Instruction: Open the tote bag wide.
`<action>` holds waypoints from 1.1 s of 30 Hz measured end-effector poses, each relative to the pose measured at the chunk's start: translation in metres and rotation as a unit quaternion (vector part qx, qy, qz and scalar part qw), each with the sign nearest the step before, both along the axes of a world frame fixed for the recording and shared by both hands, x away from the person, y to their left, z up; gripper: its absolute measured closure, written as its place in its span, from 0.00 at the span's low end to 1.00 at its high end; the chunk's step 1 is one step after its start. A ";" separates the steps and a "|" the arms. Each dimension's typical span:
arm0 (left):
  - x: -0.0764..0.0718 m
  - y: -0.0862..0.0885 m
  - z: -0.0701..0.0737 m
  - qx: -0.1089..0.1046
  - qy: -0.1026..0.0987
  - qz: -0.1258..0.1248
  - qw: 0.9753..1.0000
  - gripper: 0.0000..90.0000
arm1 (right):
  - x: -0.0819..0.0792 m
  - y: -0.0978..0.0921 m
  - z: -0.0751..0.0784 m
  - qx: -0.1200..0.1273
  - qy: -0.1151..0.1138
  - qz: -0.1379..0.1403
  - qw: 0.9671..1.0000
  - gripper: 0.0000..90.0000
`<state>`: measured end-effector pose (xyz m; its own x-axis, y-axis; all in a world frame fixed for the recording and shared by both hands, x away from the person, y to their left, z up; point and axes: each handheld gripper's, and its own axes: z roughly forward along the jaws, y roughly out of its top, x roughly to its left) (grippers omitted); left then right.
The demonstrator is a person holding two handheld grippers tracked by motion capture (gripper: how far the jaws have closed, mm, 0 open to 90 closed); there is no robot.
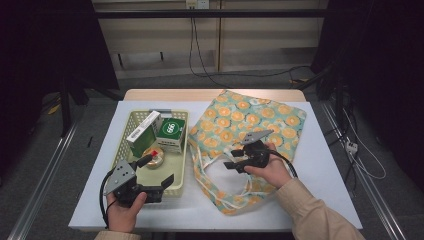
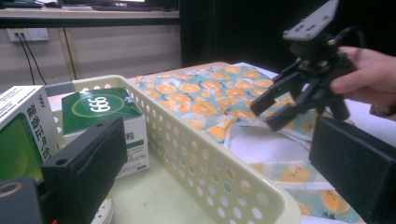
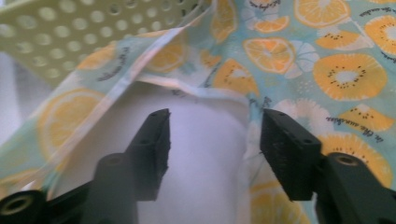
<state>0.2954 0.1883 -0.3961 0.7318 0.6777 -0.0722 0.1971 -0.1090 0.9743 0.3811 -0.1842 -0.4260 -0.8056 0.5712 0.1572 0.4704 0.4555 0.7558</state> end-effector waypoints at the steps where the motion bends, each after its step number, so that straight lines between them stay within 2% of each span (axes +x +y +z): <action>1: 0.000 0.000 0.000 0.001 0.001 -0.001 1.000 0.05 | -0.003 -0.001 0.002 0.003 0.005 0.004 1.000 0.39; 2: 0.000 0.000 0.000 0.001 0.002 -0.001 1.000 0.05 | -0.006 -0.002 0.003 0.005 0.009 0.009 1.000 0.35; 6: 0.000 0.000 -0.001 0.000 0.004 0.000 1.000 0.05 | -0.020 -0.004 0.006 0.013 -0.001 0.009 1.000 0.25; 7: 0.001 0.000 -0.001 0.000 0.003 0.000 1.000 0.05 | -0.022 -0.005 0.005 0.019 0.000 0.009 1.000 0.24; 9: 0.001 0.000 0.000 0.003 0.001 -0.002 1.000 0.05 | -0.024 -0.004 0.006 0.015 0.009 0.006 1.000 0.18; 11: 0.001 -0.001 0.000 0.002 0.001 -0.004 1.000 0.05 | -0.025 -0.006 0.007 0.019 0.009 0.000 1.000 0.17; 16: 0.000 0.000 0.000 0.000 0.000 -0.004 1.000 0.05 | -0.033 -0.007 0.009 0.033 0.007 0.008 0.999 0.12; 19: 0.000 0.000 0.000 -0.001 0.000 -0.004 1.000 0.05 | -0.038 -0.001 0.010 0.029 -0.002 0.016 0.999 0.09; 25: 0.001 0.001 -0.001 0.002 0.002 -0.004 1.000 0.05 | -0.044 0.010 0.007 0.025 -0.002 0.038 0.999 0.08; 33: 0.003 0.004 -0.001 -0.003 0.003 -0.003 1.000 0.05 | -0.047 0.018 0.002 0.017 0.002 0.050 0.999 0.12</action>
